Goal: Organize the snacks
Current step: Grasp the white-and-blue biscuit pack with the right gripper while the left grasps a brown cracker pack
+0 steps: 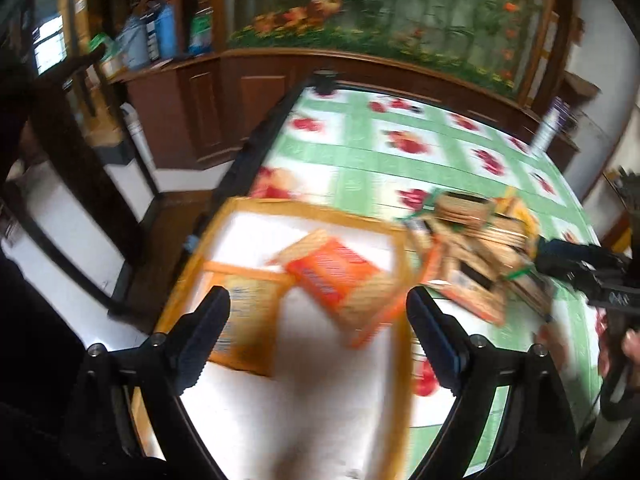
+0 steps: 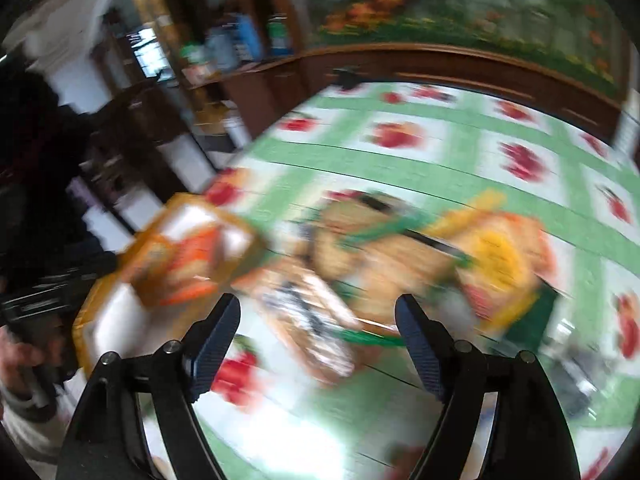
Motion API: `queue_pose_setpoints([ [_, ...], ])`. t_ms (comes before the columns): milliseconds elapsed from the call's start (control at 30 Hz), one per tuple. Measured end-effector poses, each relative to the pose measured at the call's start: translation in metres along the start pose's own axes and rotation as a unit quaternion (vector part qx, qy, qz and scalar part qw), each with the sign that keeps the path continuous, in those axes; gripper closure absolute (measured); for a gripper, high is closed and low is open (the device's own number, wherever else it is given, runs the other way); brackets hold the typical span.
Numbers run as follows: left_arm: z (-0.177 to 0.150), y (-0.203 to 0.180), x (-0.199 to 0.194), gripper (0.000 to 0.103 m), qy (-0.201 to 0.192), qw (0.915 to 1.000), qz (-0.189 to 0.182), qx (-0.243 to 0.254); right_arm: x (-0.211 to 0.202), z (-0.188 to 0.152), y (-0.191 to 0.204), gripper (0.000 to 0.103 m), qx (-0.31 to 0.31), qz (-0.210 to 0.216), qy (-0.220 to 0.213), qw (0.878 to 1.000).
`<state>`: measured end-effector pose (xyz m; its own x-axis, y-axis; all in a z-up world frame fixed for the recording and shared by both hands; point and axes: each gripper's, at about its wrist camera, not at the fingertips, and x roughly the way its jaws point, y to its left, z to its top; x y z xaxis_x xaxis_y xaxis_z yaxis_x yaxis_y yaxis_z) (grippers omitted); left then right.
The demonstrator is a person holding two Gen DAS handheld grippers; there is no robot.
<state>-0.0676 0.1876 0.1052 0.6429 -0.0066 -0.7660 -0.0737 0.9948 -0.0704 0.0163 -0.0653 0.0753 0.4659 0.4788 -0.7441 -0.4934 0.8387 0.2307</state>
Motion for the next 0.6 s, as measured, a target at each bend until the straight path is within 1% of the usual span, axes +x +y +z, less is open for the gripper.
queue_pose_setpoints([
  [67, 0.001, -0.017, 0.005, 0.01, 0.012, 0.9997, -0.019, 0.009, -0.01, -0.006, -0.016, 0.023, 0.016, -0.005, -0.011, 1.0],
  [133, 0.002, -0.034, 0.013, 0.01, 0.028, 0.9987, -0.043, 0.004, -0.017, -0.012, -0.028, 0.023, 0.031, -0.009, -0.013, 0.999],
  [200, 0.0, -0.05, 0.021, 0.01, 0.038, 0.9973, -0.062, -0.008, -0.02, -0.016, -0.032, 0.023, 0.031, -0.012, -0.009, 0.999],
  [267, -0.001, -0.064, 0.028, 0.01, 0.046, 0.9967, -0.066, -0.009, -0.023, -0.022, -0.032, 0.023, 0.029, -0.011, -0.008, 0.999],
  [333, -0.003, -0.079, 0.035, 0.01, 0.055, 0.9963, -0.065, -0.01, -0.025, -0.028, -0.035, 0.023, 0.03, 0.003, -0.008, 1.0],
  [467, -0.006, -0.089, 0.044, 0.01, 0.064, 0.9958, -0.063, -0.02, -0.022, -0.03, -0.031, 0.023, 0.038, 0.091, 0.001, 0.995],
  [533, -0.01, -0.092, 0.046, 0.01, 0.062, 0.9965, -0.054, -0.017, -0.017, -0.024, -0.029, 0.023, 0.054, 0.121, -0.004, 0.991],
  [600, -0.017, -0.094, 0.047, 0.01, 0.068, 0.9963, -0.053, -0.008, -0.008, -0.012, -0.025, 0.023, 0.072, 0.166, -0.007, 0.984],
])
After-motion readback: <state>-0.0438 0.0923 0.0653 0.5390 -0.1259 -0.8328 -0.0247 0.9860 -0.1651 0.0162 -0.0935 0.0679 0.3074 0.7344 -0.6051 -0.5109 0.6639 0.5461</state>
